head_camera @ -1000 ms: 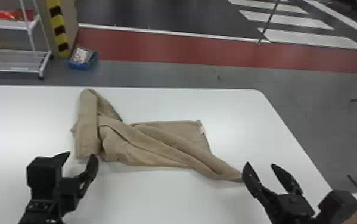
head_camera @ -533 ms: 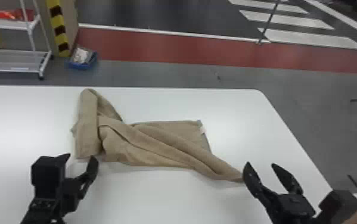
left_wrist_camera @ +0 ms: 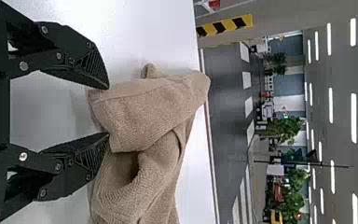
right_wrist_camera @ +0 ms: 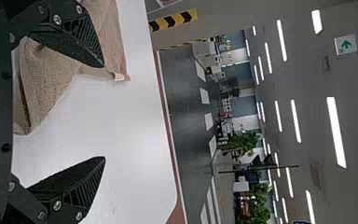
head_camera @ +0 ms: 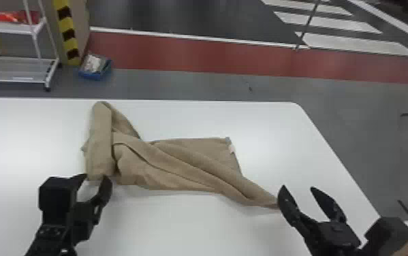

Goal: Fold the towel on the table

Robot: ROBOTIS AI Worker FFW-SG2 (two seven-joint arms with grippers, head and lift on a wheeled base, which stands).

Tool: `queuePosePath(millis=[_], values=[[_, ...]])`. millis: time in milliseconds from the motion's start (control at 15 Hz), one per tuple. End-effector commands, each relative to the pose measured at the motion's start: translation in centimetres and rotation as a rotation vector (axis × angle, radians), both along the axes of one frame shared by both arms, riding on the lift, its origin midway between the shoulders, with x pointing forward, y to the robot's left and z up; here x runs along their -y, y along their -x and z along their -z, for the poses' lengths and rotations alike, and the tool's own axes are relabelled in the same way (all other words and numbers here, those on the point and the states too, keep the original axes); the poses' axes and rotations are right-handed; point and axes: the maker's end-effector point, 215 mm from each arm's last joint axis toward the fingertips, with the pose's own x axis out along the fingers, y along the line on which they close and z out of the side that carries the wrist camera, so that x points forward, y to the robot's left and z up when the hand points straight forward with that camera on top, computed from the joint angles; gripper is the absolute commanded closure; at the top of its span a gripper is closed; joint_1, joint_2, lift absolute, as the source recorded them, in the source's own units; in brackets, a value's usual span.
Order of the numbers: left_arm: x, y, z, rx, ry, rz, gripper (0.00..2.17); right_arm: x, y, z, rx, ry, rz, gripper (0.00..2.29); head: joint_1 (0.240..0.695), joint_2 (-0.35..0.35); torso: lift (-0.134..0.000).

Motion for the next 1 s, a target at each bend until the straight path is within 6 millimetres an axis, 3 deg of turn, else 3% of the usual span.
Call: queuePosePath(millis=[0,267,333,600,800,933], values=[[0.0,-0.1,0.0,-0.001,-0.001,0.001,0.65,-0.1,-0.1,0.0,0.001,-0.002,-0.001,0.20,0.695,-0.223,-0.128],[-0.1,0.0,0.2,-0.010,-0.002,0.002,0.79,0.0,-0.1,-0.1,0.004,-0.001,0.001,0.20,0.695,-0.222,-0.128],[-0.3,0.0,0.6,-0.018,-0.005,0.000,1.03,-0.1,-0.1,-0.1,0.004,-0.003,0.002,0.20,0.695,-0.221,-0.128],[-0.8,0.0,0.8,-0.026,-0.007,-0.012,1.10,-0.1,-0.1,-0.1,0.006,-0.005,0.003,0.20,0.695,-0.218,-0.128],[-1.0,0.1,-1.1,0.010,0.000,-0.024,1.10,-0.2,-0.1,-0.2,0.007,-0.007,0.000,0.20,0.695,-0.212,-0.128],[-1.2,0.5,-4.3,0.064,0.009,-0.034,1.10,-0.3,-0.2,-0.4,0.010,-0.005,-0.001,0.20,0.695,-0.208,-0.128]])
